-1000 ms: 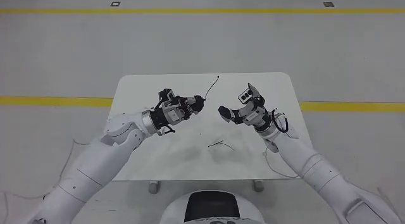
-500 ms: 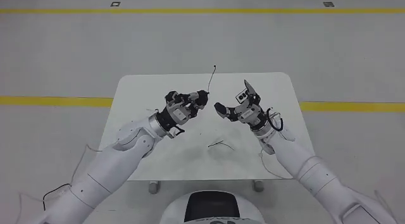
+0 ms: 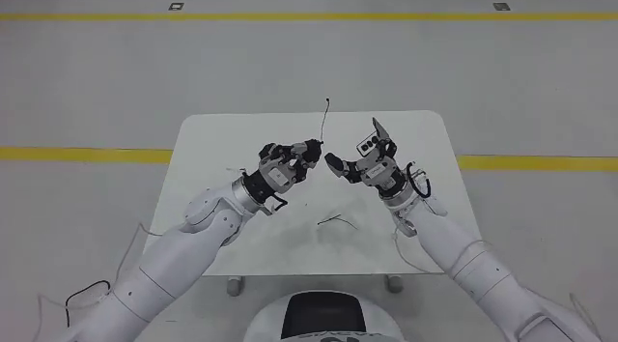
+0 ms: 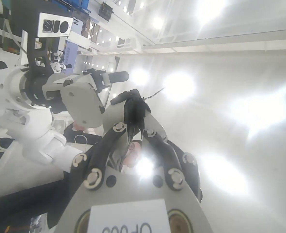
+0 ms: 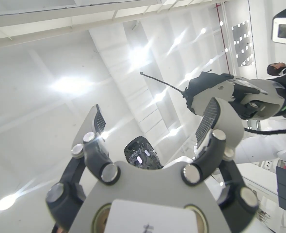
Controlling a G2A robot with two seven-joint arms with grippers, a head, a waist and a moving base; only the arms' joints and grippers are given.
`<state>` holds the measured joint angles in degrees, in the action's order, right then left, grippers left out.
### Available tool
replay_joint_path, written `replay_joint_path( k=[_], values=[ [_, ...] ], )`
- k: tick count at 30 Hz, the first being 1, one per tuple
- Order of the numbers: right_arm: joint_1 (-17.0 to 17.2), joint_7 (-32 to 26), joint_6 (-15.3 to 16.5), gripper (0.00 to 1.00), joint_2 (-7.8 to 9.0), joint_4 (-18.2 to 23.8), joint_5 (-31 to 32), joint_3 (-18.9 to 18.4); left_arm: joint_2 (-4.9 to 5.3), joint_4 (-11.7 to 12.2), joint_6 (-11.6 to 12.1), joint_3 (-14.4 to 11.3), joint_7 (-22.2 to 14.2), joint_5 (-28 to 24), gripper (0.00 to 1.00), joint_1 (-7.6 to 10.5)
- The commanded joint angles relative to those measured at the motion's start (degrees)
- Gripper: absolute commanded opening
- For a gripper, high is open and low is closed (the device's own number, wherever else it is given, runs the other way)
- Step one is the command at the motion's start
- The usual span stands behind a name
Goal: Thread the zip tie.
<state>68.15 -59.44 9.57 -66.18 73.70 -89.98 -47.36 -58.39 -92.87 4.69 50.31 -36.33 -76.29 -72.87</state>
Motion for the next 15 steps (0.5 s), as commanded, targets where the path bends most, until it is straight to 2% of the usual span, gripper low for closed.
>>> replay_joint_path(
  k=[1,2,3,6,15],
  values=[
    [0.10,-0.13,-0.64,1.00,-0.26,-0.06,0.19,-0.36,-0.21,-0.01,-0.14,0.09,-0.12,-0.88,0.00,-0.21],
    [0.11,-0.19,-0.84,1.00,-0.37,-0.12,0.44,-0.50,-0.29,0.01,-0.13,0.16,-0.13,-1.06,0.00,-0.29],
    [0.15,-0.26,-1.11,0.96,-0.50,-0.15,0.62,-0.59,-0.37,0.02,-0.21,0.20,-0.18,-1.06,0.00,-0.35],
    [0.27,-0.51,-1.93,0.50,-0.93,-0.24,1.16,-0.84,-0.60,0.03,-0.50,0.42,-0.38,-1.21,0.00,-0.57],
    [0.28,-0.57,-3.58,0.35,-2.20,-1.22,3.59,-1.31,-1.32,0.09,-1.28,0.92,-0.78,-1.40,0.00,-1.04]
  ],
)
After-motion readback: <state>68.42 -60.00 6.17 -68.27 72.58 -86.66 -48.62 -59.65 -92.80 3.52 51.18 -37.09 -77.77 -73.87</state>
